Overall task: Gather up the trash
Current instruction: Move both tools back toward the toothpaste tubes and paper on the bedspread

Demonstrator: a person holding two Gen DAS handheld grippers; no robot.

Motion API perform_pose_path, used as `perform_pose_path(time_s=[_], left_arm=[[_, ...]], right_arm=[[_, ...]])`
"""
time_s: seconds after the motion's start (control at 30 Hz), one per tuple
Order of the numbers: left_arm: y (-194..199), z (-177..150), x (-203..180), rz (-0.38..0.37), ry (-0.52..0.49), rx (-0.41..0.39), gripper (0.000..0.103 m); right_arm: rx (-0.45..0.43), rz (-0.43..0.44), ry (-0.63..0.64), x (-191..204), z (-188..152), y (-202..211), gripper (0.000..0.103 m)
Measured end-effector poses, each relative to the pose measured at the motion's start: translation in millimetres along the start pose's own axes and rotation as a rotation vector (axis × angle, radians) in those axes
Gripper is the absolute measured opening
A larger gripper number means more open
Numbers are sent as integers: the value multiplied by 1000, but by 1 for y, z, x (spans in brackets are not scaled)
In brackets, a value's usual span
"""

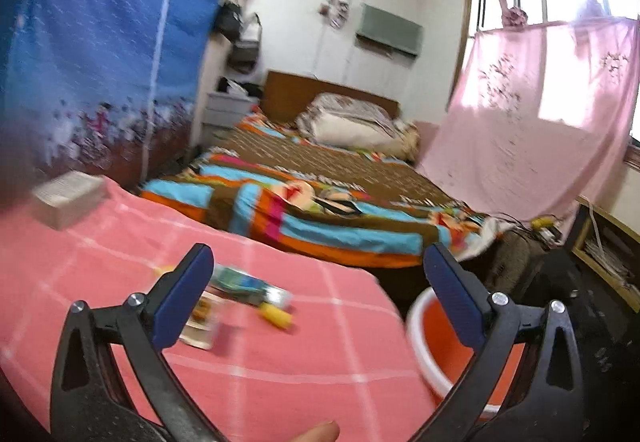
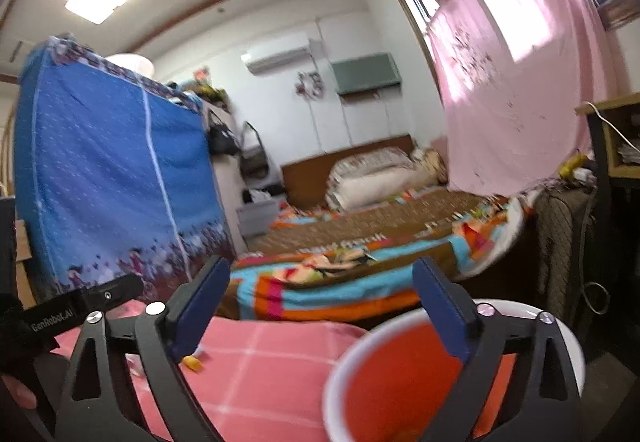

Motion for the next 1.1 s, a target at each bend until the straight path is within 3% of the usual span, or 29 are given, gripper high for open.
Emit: perform_pose_path(time_s=[0.3, 0.5, 0.7, 0.97, 1.03, 1.1], left_arm=[[31, 14, 60, 148, -50, -118, 103], [38, 15, 97, 212, -82, -135, 103], [28, 5, 108, 227, -118, -100, 103], [-10, -12, 107, 200, -143, 77, 102], [-14, -13, 102, 173, -159, 94, 98], [-21, -16, 95, 149, -189, 127, 86]], right_arm=[[-117, 127, 71, 66, 0, -5, 103], [-123, 157, 132, 95, -10, -14, 103], [-49, 144, 174, 107, -26, -36, 103], [125, 97, 199, 105, -47, -70, 103], [188, 89, 194, 103, -55, -80, 103], [255, 96, 175, 100, -62, -91, 101]])
Point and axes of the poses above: each gripper's, at about its wrist camera, not at the fingertips, and y roughly against the way its jaws point, x to its left, z to its top, the point moved 4 cm from there along -y, roughly the way its jaws point, and after that the axes turned 2 degrees about z, right-handed, at the moved point
